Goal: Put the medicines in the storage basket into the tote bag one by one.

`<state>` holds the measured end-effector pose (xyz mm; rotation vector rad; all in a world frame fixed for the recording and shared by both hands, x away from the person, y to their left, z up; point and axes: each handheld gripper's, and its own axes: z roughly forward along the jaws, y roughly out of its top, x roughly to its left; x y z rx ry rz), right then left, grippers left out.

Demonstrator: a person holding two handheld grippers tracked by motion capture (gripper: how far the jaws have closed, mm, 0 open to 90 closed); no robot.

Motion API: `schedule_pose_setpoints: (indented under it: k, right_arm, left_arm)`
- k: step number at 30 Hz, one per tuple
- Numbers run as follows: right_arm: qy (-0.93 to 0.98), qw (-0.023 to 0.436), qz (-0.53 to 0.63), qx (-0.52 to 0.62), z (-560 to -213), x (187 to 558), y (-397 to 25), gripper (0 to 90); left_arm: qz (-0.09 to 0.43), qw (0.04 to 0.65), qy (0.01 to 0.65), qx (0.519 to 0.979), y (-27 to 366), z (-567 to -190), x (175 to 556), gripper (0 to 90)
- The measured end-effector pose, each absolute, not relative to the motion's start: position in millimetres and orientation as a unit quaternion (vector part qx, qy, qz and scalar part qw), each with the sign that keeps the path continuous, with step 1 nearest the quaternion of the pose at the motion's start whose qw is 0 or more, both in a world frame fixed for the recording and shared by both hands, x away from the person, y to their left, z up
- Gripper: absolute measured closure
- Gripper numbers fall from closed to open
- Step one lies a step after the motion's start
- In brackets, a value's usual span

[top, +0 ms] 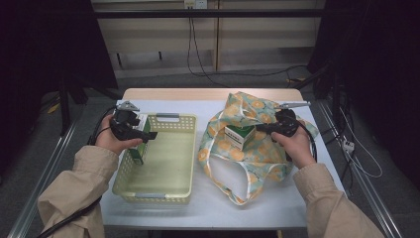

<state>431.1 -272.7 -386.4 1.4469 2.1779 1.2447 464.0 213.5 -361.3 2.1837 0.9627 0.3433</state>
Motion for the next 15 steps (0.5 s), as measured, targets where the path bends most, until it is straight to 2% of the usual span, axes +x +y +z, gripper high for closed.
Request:
schedule_pose_setpoints:
  k: [8,12,15]
  right_arm:
    - [0.743,0.121,0.429,0.499,-386,431,-275,89.1]
    - [0.743,0.12,0.429,0.499,-387,431,-276,89.1]
    - [0.744,0.119,0.428,0.5,-387,431,-276,89.1]
  left_arm:
    - [0.148,0.343,0.399,0.837,223,-373,471,13.1]
    - [0.151,0.336,0.393,0.843,222,-376,469,21.4]
    - [0.153,0.329,0.39,0.846,222,-377,467,31.7]
